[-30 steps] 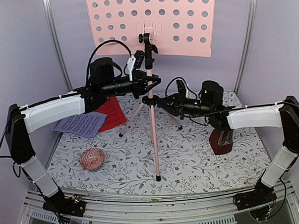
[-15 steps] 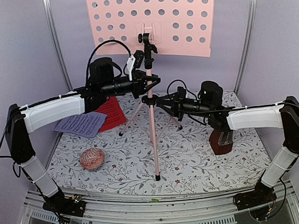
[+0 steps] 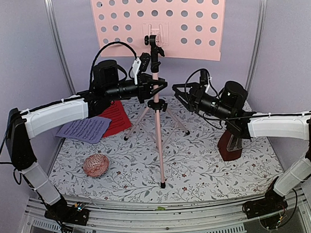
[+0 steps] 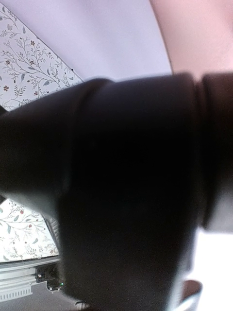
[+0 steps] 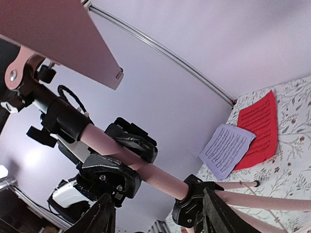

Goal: Set up the instrument practice props

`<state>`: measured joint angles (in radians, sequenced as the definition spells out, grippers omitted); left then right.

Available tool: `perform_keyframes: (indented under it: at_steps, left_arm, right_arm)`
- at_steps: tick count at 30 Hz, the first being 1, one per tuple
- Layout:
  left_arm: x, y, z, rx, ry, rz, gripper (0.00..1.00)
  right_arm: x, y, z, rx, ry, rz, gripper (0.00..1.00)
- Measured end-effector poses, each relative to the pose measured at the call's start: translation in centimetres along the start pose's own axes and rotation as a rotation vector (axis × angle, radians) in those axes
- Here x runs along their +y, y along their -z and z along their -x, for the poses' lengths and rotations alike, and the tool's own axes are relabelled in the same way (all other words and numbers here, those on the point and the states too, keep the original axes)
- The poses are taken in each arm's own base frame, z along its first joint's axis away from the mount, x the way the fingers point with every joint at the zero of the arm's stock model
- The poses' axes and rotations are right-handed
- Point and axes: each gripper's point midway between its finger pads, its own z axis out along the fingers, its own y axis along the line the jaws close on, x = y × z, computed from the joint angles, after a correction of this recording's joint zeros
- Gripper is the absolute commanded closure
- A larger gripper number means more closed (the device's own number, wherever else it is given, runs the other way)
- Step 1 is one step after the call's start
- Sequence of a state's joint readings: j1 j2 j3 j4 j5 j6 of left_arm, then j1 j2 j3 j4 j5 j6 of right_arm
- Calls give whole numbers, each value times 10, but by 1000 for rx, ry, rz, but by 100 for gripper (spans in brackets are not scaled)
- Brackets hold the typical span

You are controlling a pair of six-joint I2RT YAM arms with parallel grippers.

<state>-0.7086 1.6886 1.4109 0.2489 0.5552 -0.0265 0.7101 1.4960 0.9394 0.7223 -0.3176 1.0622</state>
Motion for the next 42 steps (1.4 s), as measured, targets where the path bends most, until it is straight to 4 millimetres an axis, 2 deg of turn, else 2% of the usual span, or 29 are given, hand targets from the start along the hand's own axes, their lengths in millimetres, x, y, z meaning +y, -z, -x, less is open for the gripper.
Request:
perform_keyframes:
  at_steps: [6, 14, 22, 25, 29, 33, 39, 42]
  left_arm:
    - [0, 0, 0, 0, 0, -2, 100]
    - [-1, 0, 0, 1, 0, -5, 100]
    - [-2, 0, 0, 1, 1, -10, 100]
    - [-2, 0, 0, 2, 1, -10, 100]
    - [-2, 0, 0, 4, 2, -10, 100]
    - [-2, 0, 0, 6, 3, -10, 100]
    - [-2, 0, 0, 12, 4, -11, 100]
    - [-2, -1, 0, 12, 3, -11, 100]
  right_arm:
    - [-5, 11, 2, -41, 405, -19, 37]
    - [-3, 22, -11, -30, 1017, 16, 37]
    - [-4, 20, -29, -9, 1657, 33, 37]
    - [-12, 17, -35, 12, 1838, 26, 37]
    - [-35, 12, -46, 78, 2043, 17, 38]
    - [-51, 6, -51, 129, 2174, 12, 40]
    - [-44, -3, -48, 107, 2286, 25, 43]
    - [-39, -7, -47, 88, 2323, 34, 48]
